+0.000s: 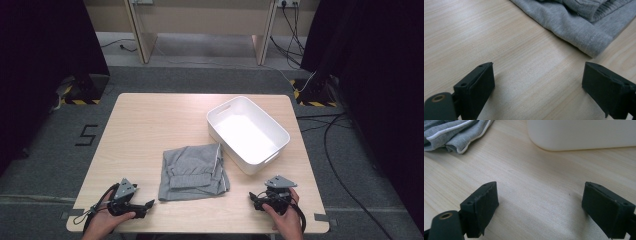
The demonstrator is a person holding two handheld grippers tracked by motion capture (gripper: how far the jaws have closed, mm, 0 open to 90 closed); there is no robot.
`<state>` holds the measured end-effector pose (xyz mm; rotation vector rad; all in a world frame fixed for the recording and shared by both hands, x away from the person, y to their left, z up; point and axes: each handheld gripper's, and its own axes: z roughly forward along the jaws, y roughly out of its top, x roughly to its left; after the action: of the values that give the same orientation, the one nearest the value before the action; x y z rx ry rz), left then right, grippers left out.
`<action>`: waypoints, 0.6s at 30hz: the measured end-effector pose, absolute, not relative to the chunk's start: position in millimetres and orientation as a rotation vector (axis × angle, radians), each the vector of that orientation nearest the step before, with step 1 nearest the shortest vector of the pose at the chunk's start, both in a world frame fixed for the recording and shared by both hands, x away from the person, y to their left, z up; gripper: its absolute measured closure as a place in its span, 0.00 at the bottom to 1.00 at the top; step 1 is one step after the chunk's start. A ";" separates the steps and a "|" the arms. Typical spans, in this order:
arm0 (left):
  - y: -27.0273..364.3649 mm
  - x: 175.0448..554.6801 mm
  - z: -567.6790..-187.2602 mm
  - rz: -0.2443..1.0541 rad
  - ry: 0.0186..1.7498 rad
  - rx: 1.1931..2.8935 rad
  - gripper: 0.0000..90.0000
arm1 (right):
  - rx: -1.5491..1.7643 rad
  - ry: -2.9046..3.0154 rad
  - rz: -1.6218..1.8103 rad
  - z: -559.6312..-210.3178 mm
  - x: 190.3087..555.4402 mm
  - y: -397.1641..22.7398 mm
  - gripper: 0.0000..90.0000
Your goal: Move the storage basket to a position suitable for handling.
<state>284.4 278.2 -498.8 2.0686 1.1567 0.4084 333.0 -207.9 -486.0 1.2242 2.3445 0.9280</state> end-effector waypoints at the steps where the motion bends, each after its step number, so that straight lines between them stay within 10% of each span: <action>1: 278.2 284.5 -498.8 0.408 1.156 2.069 0.12 | 1.224 2.345 0.928 -486.1 333.0 -207.8 0.16; 18: 278.7 285.2 -498.8 0.404 1.147 2.073 0.11 | 1.227 2.346 0.929 -486.0 332.6 -207.4 0.16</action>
<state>285.2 278.7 -498.8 2.0733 1.1475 0.4042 332.6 -207.4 -486.0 1.2265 2.3461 0.9287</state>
